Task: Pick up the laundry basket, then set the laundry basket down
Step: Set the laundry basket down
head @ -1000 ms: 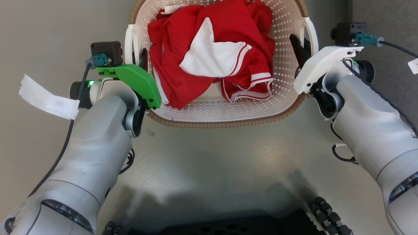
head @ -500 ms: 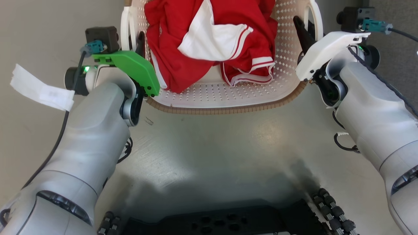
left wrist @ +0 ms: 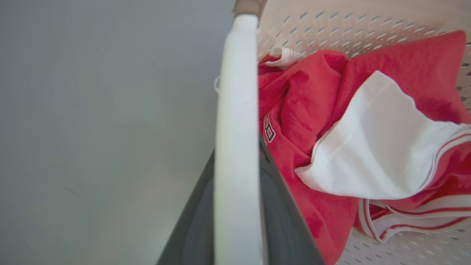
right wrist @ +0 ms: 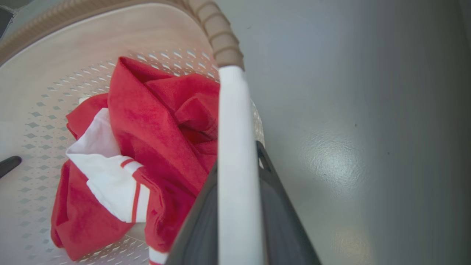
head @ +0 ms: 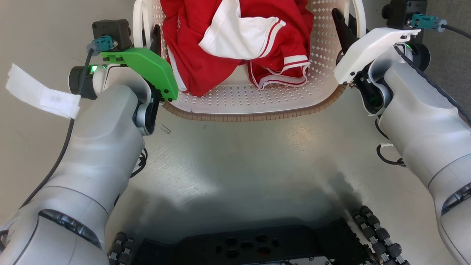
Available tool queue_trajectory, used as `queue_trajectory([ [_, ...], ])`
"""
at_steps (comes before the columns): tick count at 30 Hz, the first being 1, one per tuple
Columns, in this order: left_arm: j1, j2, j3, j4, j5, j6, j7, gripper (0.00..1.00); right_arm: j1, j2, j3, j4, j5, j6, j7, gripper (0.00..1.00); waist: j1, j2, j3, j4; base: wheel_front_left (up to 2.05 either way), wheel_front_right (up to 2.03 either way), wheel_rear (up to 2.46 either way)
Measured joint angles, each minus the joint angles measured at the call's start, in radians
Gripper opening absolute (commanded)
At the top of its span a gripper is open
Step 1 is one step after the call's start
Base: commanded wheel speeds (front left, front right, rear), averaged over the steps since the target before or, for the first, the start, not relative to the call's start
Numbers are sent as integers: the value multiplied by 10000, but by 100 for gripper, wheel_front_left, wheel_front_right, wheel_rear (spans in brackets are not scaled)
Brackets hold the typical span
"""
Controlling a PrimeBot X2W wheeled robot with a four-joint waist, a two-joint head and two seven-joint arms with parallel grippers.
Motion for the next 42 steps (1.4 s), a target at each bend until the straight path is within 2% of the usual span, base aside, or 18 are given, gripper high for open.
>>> queue_trajectory([
  [12, -88, 0, -84, 69, 0, -6, -4, 0, -27, 27, -136, 25, -88, 0, -15, 0, 0, 0, 160, -7, 0, 0, 0],
  [13, -99, 2, -94, 71, 0, -13, -33, 0, -47, 25, -171, 21, -94, 0, -15, 14, 0, 0, 168, -10, 0, 0, 0],
  [14, -105, 2, -98, 71, 0, -15, -33, 27, -69, 25, -201, 21, -105, 0, -15, 36, 0, 0, 174, -13, 0, 0, 0],
  [15, -105, 2, -115, 75, 0, -19, -35, 61, -94, 25, -219, 21, -115, 4, -15, 82, 0, 0, 177, -16, 0, 0, 0],
  [16, -105, 2, -155, 96, 0, -46, -31, 100, -124, 21, -249, 25, -157, 81, -15, 100, 0, 0, 181, -19, 0, 0, 0],
  [19, -103, 17, -247, 96, -10, -123, -31, 100, -160, 63, -299, 17, -178, 173, -17, 100, 0, 0, 186, -30, 0, 0, 0],
  [29, -102, 8, -318, 113, -61, -203, -31, 100, -150, 142, -487, 211, -270, 173, -19, 100, -1, 0, 100, -31, 0, 0, 0],
  [42, 147, 8, -291, 299, -86, -385, -31, 100, 107, 194, -660, 407, -458, 173, -31, 100, -1, 0, -643, -44, 0, 0, 0],
])
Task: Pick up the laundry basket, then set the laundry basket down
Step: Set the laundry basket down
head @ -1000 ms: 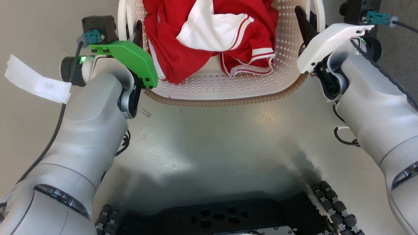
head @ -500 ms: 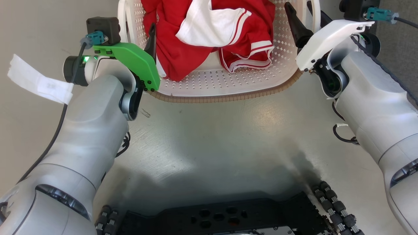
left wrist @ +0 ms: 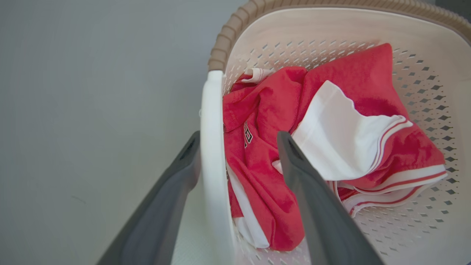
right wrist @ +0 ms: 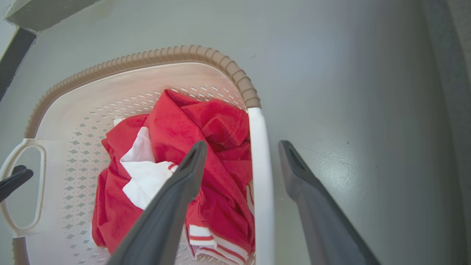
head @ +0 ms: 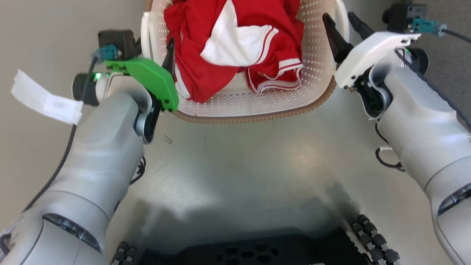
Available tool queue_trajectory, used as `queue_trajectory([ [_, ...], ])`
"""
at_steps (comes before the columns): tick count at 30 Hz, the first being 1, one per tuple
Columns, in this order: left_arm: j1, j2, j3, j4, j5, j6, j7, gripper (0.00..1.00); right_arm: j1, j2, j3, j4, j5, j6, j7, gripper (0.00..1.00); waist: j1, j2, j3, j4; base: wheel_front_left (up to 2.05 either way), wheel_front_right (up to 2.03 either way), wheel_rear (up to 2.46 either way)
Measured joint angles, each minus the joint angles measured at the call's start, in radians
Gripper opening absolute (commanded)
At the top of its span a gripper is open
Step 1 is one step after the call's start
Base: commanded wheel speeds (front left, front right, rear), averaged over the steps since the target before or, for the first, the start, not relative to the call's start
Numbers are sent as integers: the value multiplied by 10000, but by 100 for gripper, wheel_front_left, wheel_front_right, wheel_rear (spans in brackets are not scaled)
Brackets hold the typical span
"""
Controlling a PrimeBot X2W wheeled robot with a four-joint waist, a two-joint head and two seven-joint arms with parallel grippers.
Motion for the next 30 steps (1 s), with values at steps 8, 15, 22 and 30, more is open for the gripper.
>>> queue_trajectory([
  [8, 550, 2, 151, 19, 27, -134, 0, 100, 512, 13, -259, -12, -75, 0, 0, 100, 0, 0, -802, -21, 0, 0, 0],
  [15, 1034, 0, 401, -100, 194, -215, 0, 100, 1050, 25, -460, -190, -249, 0, 0, 100, 0, 0, -1687, -68, 0, 0, 0],
  [22, 1414, 10, 886, -291, 506, -261, 0, 100, 1623, -15, -702, -663, -441, 0, 0, 100, 0, 0, -2637, -124, 0, 0, 0],
  [30, 1840, 197, 1599, -1078, 761, -349, 0, 100, 2163, -265, -1143, -1055, -792, 2, 0, 100, 0, 0, -3628, -145, 0, 0, 0],
])
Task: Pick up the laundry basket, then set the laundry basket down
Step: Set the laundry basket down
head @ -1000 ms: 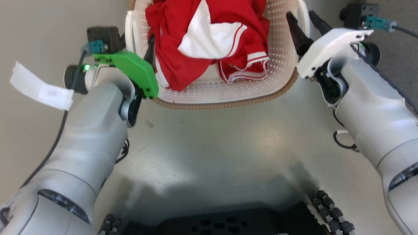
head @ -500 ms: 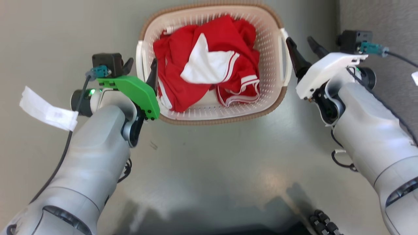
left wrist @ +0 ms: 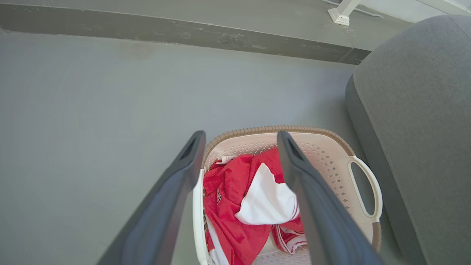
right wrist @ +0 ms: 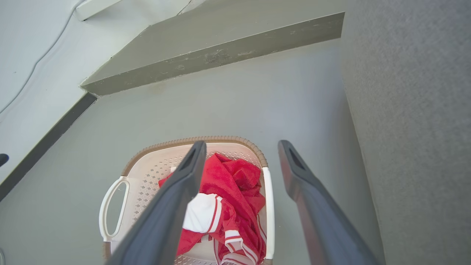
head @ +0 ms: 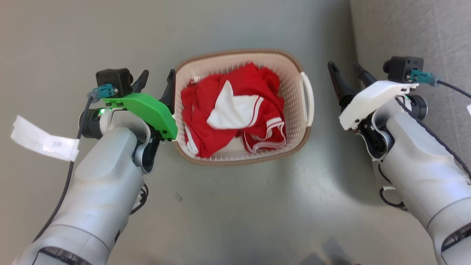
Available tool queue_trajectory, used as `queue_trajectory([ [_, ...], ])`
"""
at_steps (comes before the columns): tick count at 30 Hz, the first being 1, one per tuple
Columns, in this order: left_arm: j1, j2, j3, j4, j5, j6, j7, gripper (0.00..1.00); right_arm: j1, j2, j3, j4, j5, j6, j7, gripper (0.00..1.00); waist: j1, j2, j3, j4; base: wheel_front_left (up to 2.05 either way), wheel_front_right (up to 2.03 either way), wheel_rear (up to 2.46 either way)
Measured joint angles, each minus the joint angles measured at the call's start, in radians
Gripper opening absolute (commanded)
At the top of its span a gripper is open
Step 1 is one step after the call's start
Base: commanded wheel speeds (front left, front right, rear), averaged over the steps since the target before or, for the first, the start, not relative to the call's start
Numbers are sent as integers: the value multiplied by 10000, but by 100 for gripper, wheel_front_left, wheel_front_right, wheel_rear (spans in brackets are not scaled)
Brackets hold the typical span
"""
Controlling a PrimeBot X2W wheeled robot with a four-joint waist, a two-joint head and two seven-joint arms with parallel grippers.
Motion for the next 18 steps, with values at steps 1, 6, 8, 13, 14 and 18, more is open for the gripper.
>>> queue_trajectory([
  [1, 50, 38, 88, -115, 81, 0, 0, 100, 95, -38, -67, -75, -81, 0, 0, 100, 0, 0, -142, 0, 0, 0, 0],
  [6, 601, 159, 600, -541, 497, 6, 0, 100, 536, -109, -518, -529, -347, 0, 0, 100, 0, 0, -856, 6, 0, 0, 0],
  [8, 941, 261, 769, -736, 606, 17, 0, 100, 736, -150, -704, -713, -441, 0, 0, 100, 0, 0, -1143, 11, 0, 0, 0],
  [13, 1661, 606, 1103, -1415, 1308, 54, 0, 100, 1334, -199, -1022, -1185, -836, 0, 0, 100, 0, 0, -1862, 14, 0, 0, 0],
  [14, 1795, 644, 1241, -1593, 1429, 69, 0, 100, 1451, -209, -1076, -1289, -909, 0, 0, 100, 0, 0, -2004, 12, 0, 0, 0],
  [18, 2388, 725, 1730, -2224, 1774, 165, 2, 100, 1956, -226, -1331, -1666, -1131, 0, 0, 100, 0, 0, -2578, 7, 0, 0, 0],
])
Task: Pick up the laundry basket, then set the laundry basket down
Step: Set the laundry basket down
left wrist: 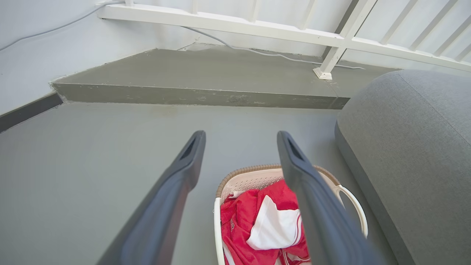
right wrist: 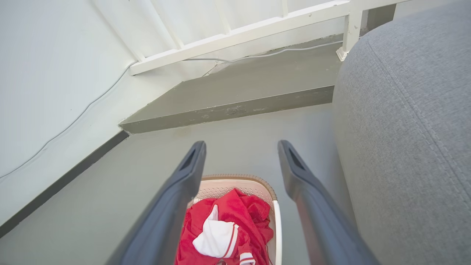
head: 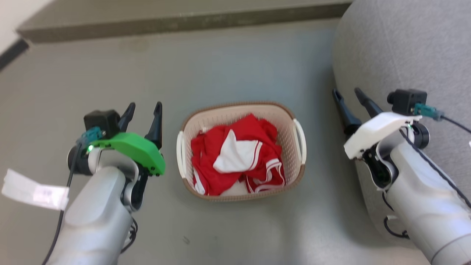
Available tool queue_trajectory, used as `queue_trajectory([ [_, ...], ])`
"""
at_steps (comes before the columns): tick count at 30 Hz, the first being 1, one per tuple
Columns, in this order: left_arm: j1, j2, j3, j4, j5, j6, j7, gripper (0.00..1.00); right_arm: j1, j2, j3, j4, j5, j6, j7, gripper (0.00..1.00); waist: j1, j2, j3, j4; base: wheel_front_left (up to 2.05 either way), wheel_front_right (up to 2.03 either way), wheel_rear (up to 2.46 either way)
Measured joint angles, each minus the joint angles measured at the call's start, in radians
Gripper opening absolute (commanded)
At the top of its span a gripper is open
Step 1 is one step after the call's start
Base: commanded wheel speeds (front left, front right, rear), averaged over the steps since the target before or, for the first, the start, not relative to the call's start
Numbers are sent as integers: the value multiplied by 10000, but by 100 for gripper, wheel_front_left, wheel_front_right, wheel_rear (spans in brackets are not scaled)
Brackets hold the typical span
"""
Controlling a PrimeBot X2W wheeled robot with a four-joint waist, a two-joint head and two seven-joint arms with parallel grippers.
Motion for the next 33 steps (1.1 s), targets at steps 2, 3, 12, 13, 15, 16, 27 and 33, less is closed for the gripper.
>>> queue_trajectory([
  [2, 313, 10, 244, -301, 92, 46, -2, 100, 259, -31, -123, -176, -153, 0, 0, 100, 0, 0, -287, 0, 0, 0, 0],
  [3, 468, 13, 339, -449, 161, 96, -2, 100, 386, -48, -176, -276, -238, 0, 0, 100, 0, 0, -427, 1, 0, 0, 0],
  [12, 2153, -48, 1091, -1584, 681, 113, -2, 100, 1847, -84, -1160, -1452, -660, -123, 0, 100, 0, 0, -1805, 64, 0, 0, 0],
  [13, 2321, -48, 1174, -1735, 708, 113, -2, 100, 2034, -98, -1306, -1601, -757, -138, 0, 100, 0, 0, -1943, 75, 0, 0, 0],
  [15, 2599, -44, 1344, -2002, 846, 113, -2, 100, 2373, -102, -1530, -1902, -892, -221, 0, 100, 0, 0, -2204, 99, 0, 0, 0],
  [16, 2734, -35, 1465, -2132, 936, 113, -2, 100, 2522, -90, -1641, -2063, -922, -230, 0, 100, 0, 0, -2332, 109, 0, 0, 0],
  [27, 3965, 73, 1873, -3310, 1762, 109, -2, 100, 3861, 190, -2096, -3221, -1676, -489, 0, 100, 0, 0, -3224, 166, 0, 0, 0],
  [33, 4453, 61, 2140, -3722, 2130, 113, -2, 100, 4263, 186, -2295, -3626, -2102, -642, 0, 100, 0, 0, -3296, 156, 0, 0, 0],
])
